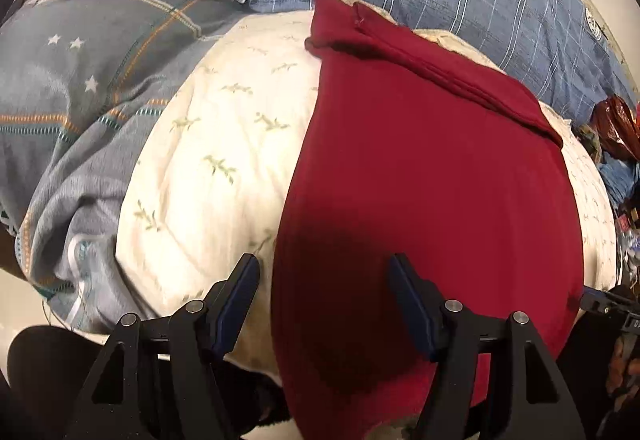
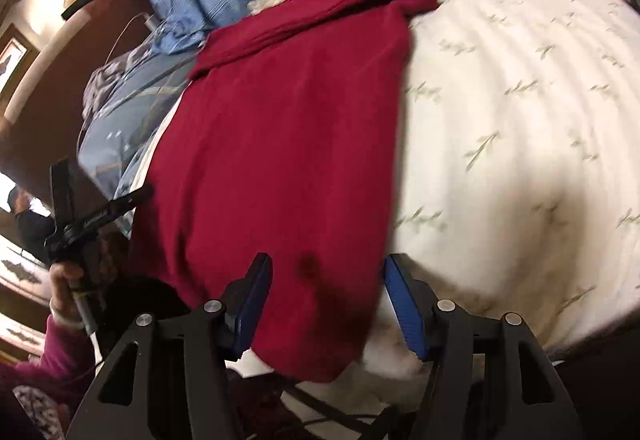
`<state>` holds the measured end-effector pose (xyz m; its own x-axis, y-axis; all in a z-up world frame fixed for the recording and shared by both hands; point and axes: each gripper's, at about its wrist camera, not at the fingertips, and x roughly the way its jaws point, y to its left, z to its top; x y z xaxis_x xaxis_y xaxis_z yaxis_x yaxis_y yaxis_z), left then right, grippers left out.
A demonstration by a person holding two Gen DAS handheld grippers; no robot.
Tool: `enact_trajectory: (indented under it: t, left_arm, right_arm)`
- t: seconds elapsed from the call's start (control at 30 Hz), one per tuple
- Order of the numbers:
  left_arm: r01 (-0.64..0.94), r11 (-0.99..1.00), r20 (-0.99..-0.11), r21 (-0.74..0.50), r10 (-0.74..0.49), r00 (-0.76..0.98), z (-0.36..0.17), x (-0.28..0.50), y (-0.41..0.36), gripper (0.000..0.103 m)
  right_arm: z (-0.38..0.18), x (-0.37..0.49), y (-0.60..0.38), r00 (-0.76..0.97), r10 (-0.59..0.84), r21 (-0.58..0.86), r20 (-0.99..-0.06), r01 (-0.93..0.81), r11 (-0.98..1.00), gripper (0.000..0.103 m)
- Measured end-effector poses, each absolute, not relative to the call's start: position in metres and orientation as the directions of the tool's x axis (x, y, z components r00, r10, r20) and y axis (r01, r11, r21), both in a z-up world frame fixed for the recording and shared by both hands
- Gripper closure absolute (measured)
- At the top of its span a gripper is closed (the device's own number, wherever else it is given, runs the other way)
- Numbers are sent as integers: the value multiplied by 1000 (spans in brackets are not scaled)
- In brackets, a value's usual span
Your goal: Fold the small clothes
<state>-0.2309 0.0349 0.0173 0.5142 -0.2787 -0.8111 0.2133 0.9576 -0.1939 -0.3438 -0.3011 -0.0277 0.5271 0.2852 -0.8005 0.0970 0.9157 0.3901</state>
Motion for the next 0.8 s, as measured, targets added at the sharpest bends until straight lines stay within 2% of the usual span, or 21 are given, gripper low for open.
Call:
enact_trajectory:
  t: [0.3,0.8]
  left_arm:
    - [216,965,-826,-148,-241,510,14,-245,30,37]
    - [218,964,-825,-150,-244,509,11,-247,33,37]
  right_arm:
    - [-28,-347,-293,524,290,381,-801,71,922,42]
    - [-31,-350,-289,485,308,376,-819,47,925,42]
